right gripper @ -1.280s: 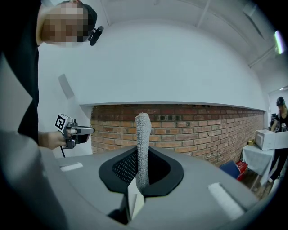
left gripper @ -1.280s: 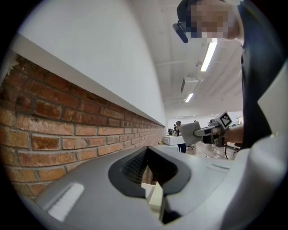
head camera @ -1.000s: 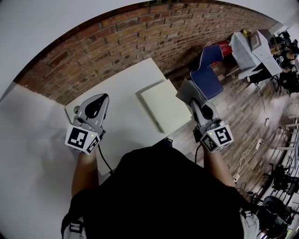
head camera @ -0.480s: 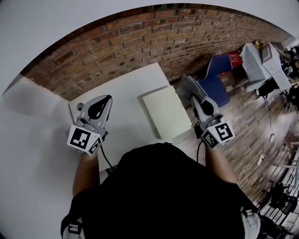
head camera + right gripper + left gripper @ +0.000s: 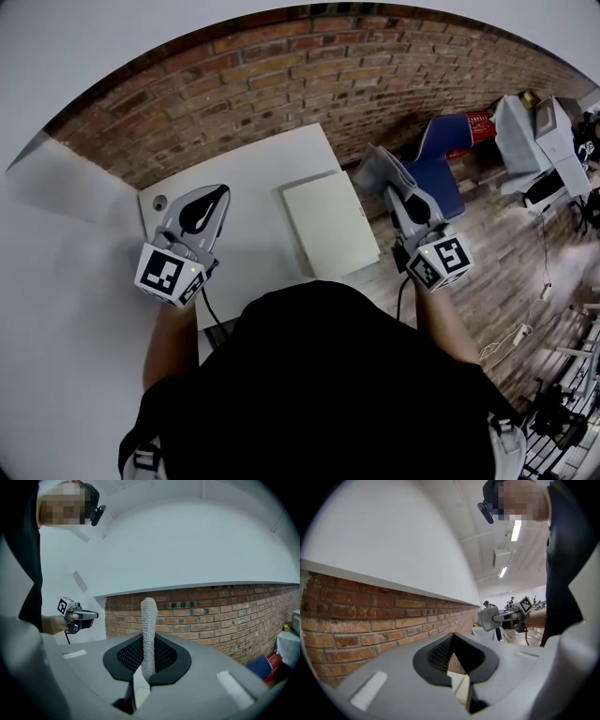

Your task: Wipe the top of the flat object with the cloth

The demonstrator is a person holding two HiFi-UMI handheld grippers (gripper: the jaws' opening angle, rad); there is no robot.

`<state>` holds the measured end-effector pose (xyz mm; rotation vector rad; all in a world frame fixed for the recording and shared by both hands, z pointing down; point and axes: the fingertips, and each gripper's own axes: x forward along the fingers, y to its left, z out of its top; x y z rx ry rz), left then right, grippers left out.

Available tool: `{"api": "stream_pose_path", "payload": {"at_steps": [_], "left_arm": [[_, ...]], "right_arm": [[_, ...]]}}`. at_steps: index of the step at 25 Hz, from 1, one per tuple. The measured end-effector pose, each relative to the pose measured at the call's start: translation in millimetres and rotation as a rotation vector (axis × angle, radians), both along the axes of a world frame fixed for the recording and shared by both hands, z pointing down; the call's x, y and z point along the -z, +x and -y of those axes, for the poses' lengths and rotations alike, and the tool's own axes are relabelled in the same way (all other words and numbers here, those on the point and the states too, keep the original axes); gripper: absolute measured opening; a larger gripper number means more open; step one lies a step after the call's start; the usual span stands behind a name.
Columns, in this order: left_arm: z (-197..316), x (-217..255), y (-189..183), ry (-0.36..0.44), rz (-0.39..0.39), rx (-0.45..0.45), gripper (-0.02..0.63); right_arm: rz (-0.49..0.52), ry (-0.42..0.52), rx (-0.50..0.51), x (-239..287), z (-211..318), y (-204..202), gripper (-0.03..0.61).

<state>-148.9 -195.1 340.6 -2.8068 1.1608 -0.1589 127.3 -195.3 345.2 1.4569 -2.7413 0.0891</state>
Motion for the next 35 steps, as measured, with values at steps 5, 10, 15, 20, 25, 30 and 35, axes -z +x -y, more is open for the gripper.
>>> {"api": "stream_pose_path", "payload": {"at_steps": [5, 10, 15, 20, 25, 30, 35], "left_arm": [[-12, 0, 2, 0.004, 0.009, 0.025, 0.002], [-25, -6, -2, -0.007, 0.019, 0.062, 0.002], [-40, -12, -13, -0.023, 0.022, 0.115, 0.002], [-56, -18, -21, -0.045, 0.025, 0.163, 0.002], [-71, -24, -14, -0.068, 0.022, 0.176, 0.002], [-82, -34, -11, -0.095, 0.013, 0.206, 0.002], [-90, -34, -10, -0.116, -0.015, 0.243, 0.002]], "right_arm": [[0.009, -0.041, 0.051, -16, 0, 1, 0.011], [0.0, -0.111, 0.123, -45, 8, -6, 0.011], [0.006, -0.2, 0.2, -80, 15, -20, 0.011], [0.013, -0.267, 0.245, -119, 25, -30, 0.011], [0.0, -0.332, 0.268, -158, 34, -36, 0.009], [-0.016, -0.408, 0.306, -193, 40, -48, 0.009], [-0.007, -0.561, 0.352, -243, 48, -62, 0.009]]}}
